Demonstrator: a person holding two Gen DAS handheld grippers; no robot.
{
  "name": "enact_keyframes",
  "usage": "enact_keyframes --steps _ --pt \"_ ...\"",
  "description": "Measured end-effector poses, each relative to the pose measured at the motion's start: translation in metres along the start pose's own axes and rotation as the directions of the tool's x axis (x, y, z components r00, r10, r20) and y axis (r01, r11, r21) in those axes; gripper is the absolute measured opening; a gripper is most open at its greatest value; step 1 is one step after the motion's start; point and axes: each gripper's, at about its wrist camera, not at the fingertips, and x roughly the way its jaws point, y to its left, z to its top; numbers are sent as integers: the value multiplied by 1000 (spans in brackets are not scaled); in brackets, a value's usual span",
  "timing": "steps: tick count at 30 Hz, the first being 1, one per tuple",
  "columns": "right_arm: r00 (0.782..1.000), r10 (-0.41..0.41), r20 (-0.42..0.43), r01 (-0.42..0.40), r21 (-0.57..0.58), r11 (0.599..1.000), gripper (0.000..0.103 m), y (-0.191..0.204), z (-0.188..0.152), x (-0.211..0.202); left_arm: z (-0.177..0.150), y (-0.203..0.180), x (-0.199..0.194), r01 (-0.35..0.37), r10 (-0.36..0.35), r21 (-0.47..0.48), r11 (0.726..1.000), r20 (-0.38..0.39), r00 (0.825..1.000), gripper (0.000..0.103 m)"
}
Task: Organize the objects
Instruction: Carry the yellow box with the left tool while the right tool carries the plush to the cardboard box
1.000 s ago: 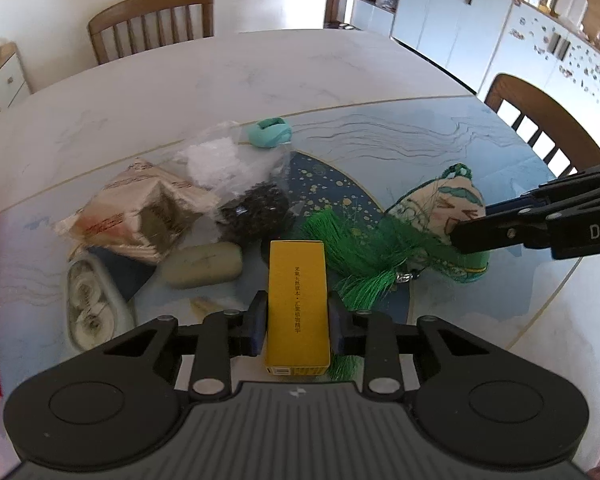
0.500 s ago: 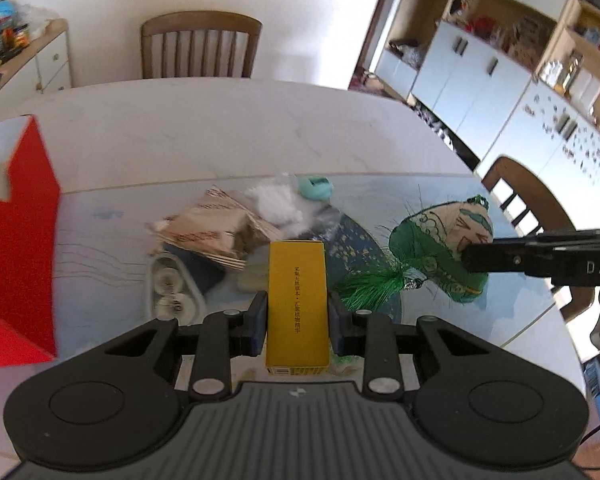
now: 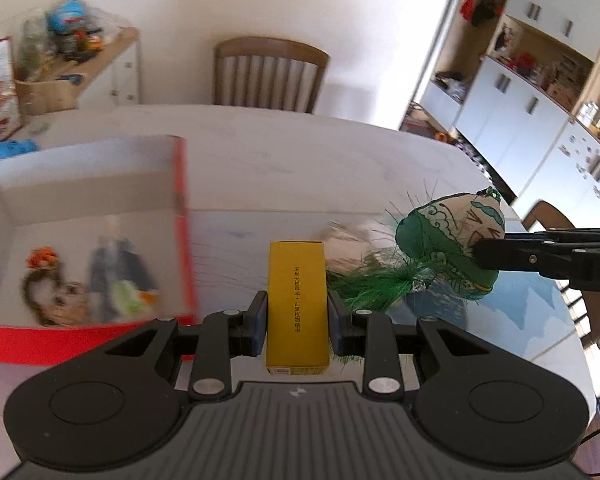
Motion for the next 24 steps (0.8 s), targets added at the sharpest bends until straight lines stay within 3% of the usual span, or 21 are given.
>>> enact_keyframes --steps 12,24 --pt "998 70 -6 -70 -129 989 26 97 51 69 24 91 -30 -100 101 -36 994 46 994 29" --pt "999 -7 -38 -5 -300 954 26 170 73 146 38 158 -21 -195 195 -10 981 38 980 29"
